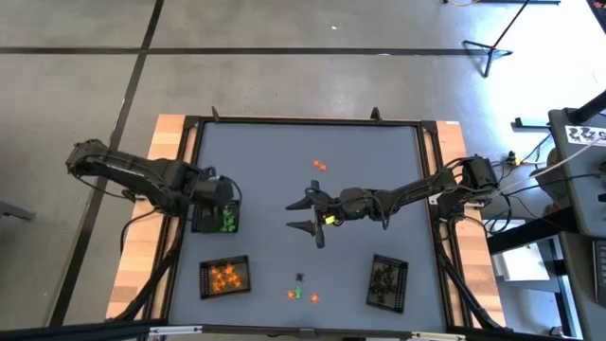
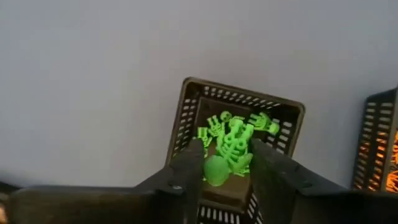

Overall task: Sort Halloween decoration
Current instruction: Put the green skeleton toy into the top black bin, then put the black spider toy into the bottom right black bin

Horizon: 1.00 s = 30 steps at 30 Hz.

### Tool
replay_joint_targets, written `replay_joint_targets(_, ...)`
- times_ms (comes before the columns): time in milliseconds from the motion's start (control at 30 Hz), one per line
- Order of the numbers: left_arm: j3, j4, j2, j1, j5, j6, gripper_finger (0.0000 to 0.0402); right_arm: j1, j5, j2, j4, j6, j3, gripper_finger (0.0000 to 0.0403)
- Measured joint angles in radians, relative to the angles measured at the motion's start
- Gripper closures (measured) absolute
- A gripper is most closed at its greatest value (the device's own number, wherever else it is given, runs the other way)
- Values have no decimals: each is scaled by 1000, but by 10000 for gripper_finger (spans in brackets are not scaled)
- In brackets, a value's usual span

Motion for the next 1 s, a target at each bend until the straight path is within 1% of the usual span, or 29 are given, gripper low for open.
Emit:
replay_joint_targets(100,-11,11,2,-28,-29,0,258,0,0,0,-8,1,0,187)
replay_joint_targets(200,-14,34,2,-38,-98,0,228,0,0,0,-13,2,0,187)
replay_joint_targets(267,-14,58,2,-38,-123,1,214,0,0,0,-17,2,0,187)
replay_joint_targets(367,-14,120,2,-44,-124,5,202,0,0,1,-24,2,0,187)
replay_joint_targets(467,-15,237,-1,-90,-135,52,203,0,4,1,-45,3,0,187)
replay_joint_targets(600,-74,496,-46,-189,-177,155,216,0,19,1,-119,51,0,187)
replay_joint_targets(667,-131,649,-80,-227,-187,189,224,1,19,1,-163,66,0,187)
replay_joint_targets(733,-198,822,-115,-261,-190,206,231,21,9,1,-191,36,0,187)
replay_joint_targets(833,-300,1121,-140,-310,-188,251,241,84,5,1,-215,-35,0,187)
replay_joint_targets(900,-365,1315,-139,-337,-185,295,247,129,-3,1,-226,-48,1,187)
replay_joint_targets(1000,-449,1563,-126,-361,-185,352,253,185,-3,1,-238,-33,1,187)
